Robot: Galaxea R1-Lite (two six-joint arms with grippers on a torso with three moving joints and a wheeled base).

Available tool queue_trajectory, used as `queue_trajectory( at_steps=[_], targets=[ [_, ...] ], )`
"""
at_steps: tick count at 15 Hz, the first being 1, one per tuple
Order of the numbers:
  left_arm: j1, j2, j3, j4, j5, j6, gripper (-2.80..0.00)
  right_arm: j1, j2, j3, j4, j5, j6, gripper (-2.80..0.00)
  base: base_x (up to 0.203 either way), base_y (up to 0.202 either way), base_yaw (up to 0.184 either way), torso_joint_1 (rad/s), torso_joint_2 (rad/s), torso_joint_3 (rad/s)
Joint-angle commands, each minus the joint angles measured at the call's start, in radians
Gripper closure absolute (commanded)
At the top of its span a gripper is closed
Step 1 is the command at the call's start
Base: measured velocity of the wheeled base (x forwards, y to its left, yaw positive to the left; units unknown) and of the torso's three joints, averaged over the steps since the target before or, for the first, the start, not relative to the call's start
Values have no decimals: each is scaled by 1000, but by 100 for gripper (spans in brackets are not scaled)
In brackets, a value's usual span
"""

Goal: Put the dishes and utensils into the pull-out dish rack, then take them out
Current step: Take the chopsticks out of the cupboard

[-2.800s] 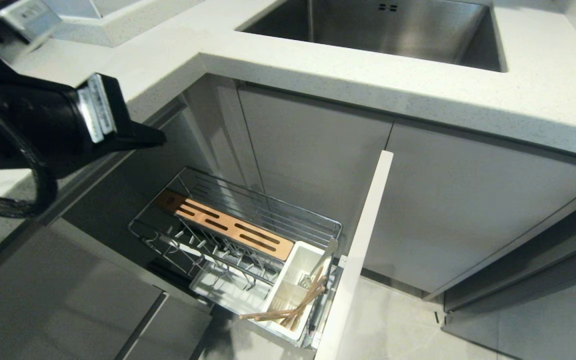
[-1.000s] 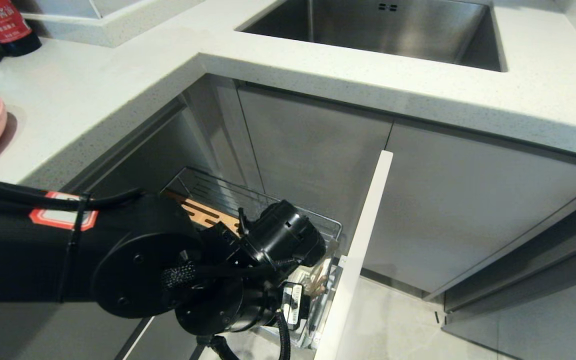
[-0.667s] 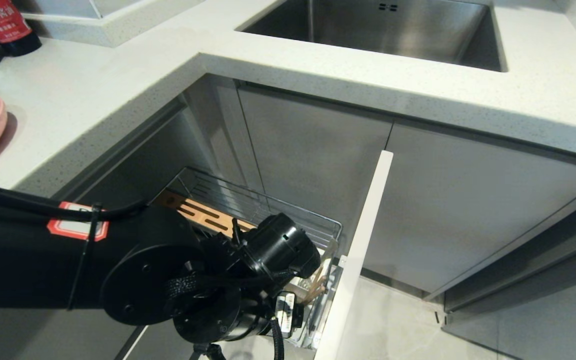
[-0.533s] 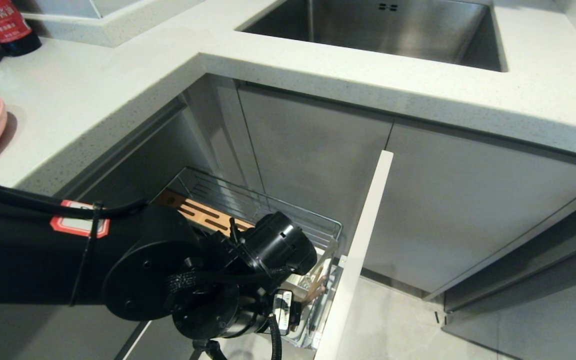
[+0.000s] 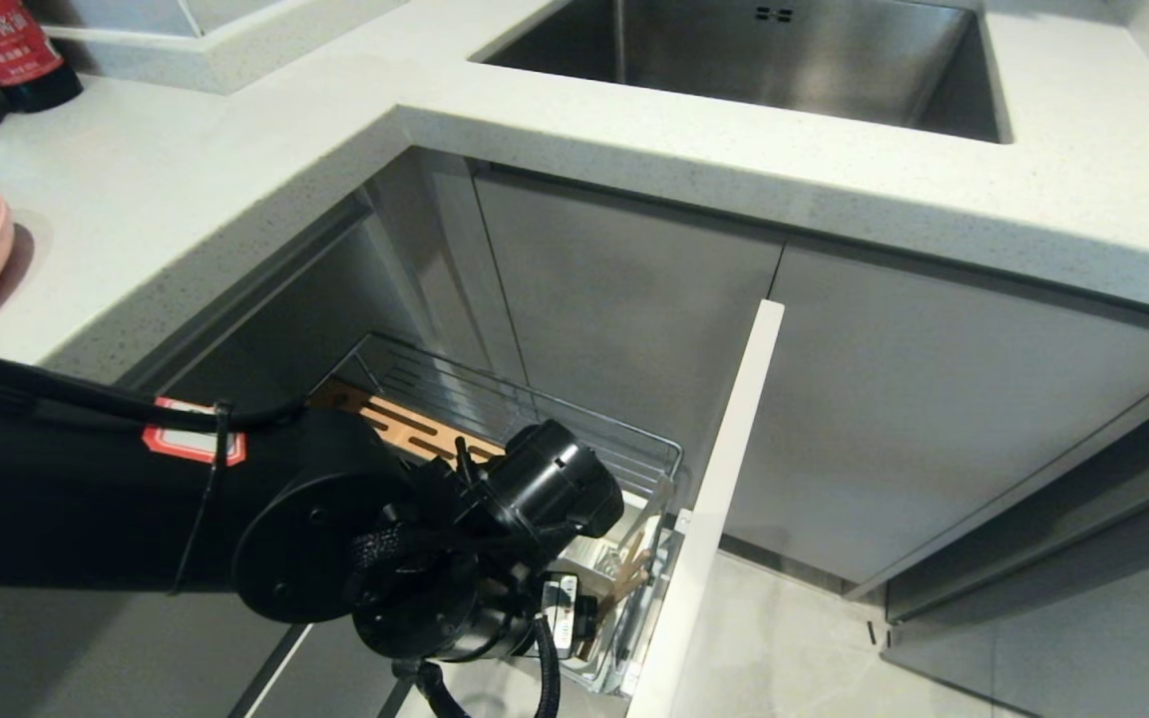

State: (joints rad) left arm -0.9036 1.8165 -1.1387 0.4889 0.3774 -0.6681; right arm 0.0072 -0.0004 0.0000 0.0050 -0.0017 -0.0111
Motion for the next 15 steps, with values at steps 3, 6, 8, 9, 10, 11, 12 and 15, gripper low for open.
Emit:
queue_trajectory(
  at_steps=[3,6,8,9,10,11,12,15],
  targets=[
    [8,11,1,-1,1,-4,-280,0,-1,0,1,0,-1,0,0,0,0,0,0,0],
    [8,13,5,-4,1,-4,0,0,-1,0,1,0,-1,0,0,0,0,0,0,0],
    [8,12,4,-4,3,-4,0,0,-1,0,0,0,-1,0,0,0,0,0,0,0],
    [8,12,4,-4,3,-4,0,0,-1,0,0,0,-1,0,0,0,0,0,0,0],
    [7,12,4,-4,3,-4,0,0,-1,0,0,0,-1,0,0,0,0,0,0,0],
    [7,14,4,-4,3,-4,0,0,-1,0,0,0,-1,0,0,0,0,0,0,0],
    [6,14,4,-4,3,-4,0,0,-1,0,0,0,-1,0,0,0,0,0,0,0],
    [6,14,4,-6,3,-4,0,0,-1,0,1,0,0,0,0,0,0,0,0,0]
  ],
)
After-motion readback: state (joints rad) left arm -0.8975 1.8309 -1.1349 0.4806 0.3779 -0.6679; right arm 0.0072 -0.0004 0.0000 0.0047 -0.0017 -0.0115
